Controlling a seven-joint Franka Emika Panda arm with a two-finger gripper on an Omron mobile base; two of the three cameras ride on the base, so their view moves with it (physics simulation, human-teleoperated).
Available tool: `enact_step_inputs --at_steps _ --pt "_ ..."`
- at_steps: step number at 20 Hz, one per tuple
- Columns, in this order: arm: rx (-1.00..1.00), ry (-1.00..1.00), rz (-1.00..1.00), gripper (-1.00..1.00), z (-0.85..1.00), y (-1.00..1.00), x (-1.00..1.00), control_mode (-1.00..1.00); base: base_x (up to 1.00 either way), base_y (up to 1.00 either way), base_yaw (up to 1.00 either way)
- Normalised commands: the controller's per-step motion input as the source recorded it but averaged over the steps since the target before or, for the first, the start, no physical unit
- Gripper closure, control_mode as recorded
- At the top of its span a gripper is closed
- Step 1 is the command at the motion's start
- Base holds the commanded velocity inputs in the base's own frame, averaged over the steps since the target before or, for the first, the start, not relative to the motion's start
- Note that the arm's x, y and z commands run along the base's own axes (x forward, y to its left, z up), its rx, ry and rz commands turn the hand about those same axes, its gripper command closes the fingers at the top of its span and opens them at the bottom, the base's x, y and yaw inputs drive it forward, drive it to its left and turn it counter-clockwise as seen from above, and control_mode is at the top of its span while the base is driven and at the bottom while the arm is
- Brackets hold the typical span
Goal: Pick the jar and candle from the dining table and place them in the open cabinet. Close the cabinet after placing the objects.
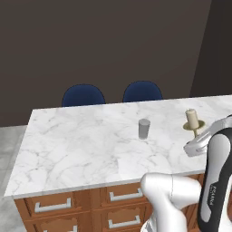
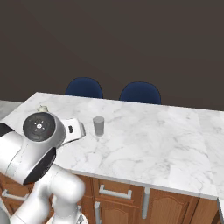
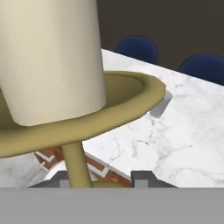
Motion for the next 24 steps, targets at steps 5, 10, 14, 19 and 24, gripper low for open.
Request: enact_step_inputs --at_steps 5,10,14,19,24 --pt "-0.04 0.01 -0.04 1.00 -0.33 0.17 0.13 -1.00 0.00 0.00 0.00" --pt "0.00 0.00 -0.01 1.00 -0.05 0.01 -0.04 -1.00 0.00 0.00 0.00" --pt "0.01 -0.01 0.00 1.00 0.00 -0.10 -0.17 -1.00 0.00 0.00 0.00" --pt "0.01 0.00 0.00 1.00 0.00 -0.07 -0.11 1.00 -0.15 -0.03 0.00" --pt "0.00 0.00 0.00 1.00 0.00 0.00 0.00 1.00 -0.53 -0.04 -0.01"
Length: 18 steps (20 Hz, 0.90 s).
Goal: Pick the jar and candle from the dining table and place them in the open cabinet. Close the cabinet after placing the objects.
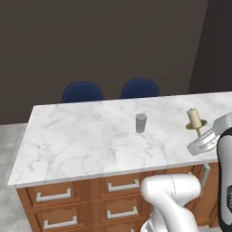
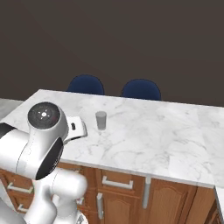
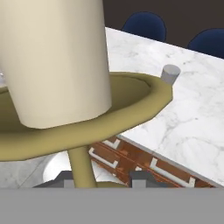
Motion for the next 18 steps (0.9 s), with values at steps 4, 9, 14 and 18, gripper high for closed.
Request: enact_step_inputs --at_steps 4,9,14,18 --pt "0.00 0.00 0.00 1.00 0.00 0.00 0.00 1.00 -0.56 -0.01 -0.03" --pt "0.00 0.00 0.00 1.00 0.00 0.00 0.00 1.00 -0.49 -0.02 -0.08" --pt "0.00 0.00 0.00 1.00 0.00 0.00 0.00 1.00 -0.48 -0.01 -0.22" --pt "0.00 0.00 0.00 1.00 0.00 0.00 0.00 1.00 -0.50 0.00 -0.29"
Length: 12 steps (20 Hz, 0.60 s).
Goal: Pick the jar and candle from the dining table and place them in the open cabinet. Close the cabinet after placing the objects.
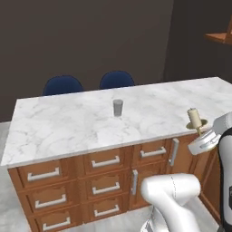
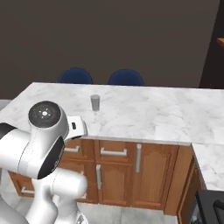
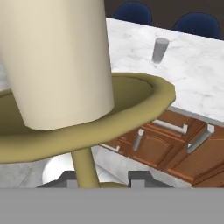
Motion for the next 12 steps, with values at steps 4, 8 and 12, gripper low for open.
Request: enact_step_inputs --at_steps 4,8,12 --pt "0.00 0.00 0.00 1.00 0.00 0.00 0.00 1.00 -0.51 0.00 -0.30" --pt "0.00 0.00 0.00 1.00 0.00 0.00 0.00 1.00 -0.41 0.00 -0.32" --pt "0.00 0.00 0.00 1.00 0.00 0.00 0.00 1.00 -0.36 0.00 -0.33"
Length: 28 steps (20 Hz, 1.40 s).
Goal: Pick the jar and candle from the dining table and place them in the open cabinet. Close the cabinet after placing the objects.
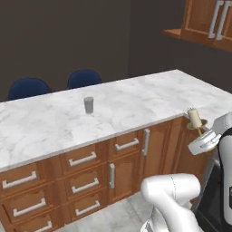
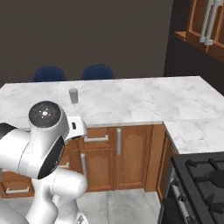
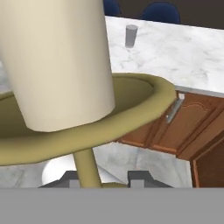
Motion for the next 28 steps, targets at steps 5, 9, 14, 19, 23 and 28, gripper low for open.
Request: enact_step_inputs --at_steps 5,9,14,19,23,28 --pt "0.00 0.00 0.00 1.00 0.00 0.00 0.00 1.00 -0.32 0.00 -0.34" --pt "0.00 0.00 0.00 1.00 0.00 0.00 0.00 1.00 -0.29 0.00 -0.34" --pt "0.00 0.00 0.00 1.00 0.00 0.00 0.00 1.00 -0.24 0.00 -0.31" --pt "0.00 0.00 0.00 1.00 0.00 0.00 0.00 1.00 -0.22 -0.05 -0.31" --pt "0.00 0.00 0.00 1.00 0.00 0.00 0.00 1.00 -0.21 -0.10 -0.33" --pt "0.00 0.00 0.00 1.00 0.00 0.00 0.00 1.00 -0.23 -0.19 -0.35"
